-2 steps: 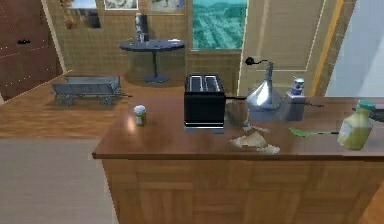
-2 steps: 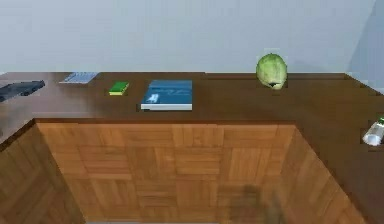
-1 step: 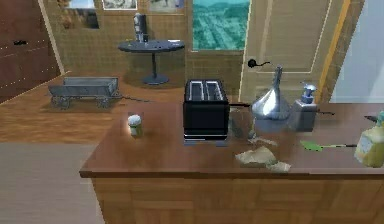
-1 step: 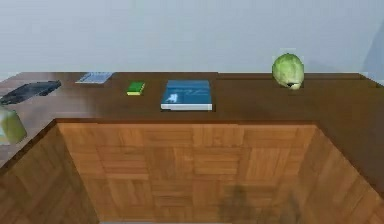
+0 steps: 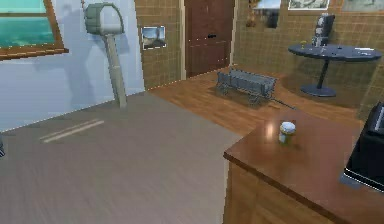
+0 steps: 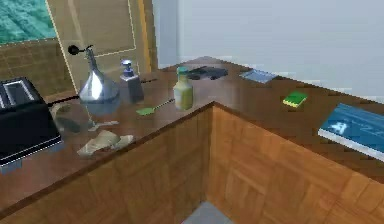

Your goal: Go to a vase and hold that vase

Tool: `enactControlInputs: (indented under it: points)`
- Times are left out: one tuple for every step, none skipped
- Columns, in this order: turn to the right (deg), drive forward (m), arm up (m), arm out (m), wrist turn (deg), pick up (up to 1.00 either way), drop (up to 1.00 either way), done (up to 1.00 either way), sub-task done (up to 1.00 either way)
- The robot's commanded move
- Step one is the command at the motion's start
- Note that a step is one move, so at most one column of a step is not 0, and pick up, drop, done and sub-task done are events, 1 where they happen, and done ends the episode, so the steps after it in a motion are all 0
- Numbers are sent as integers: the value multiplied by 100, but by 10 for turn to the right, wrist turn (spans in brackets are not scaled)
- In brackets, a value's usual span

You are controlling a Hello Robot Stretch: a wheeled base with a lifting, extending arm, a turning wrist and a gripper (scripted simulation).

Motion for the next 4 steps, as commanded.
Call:
enactControlInputs:
  points:
    - [-210,0,0,0,0,0,0,0,0]
    - [450,0,0,0,0,0,0,0,0]
    - [300,0,0,0,0,0,0,0,0]
    - [0,30,0,0,0,0,0,0,0]
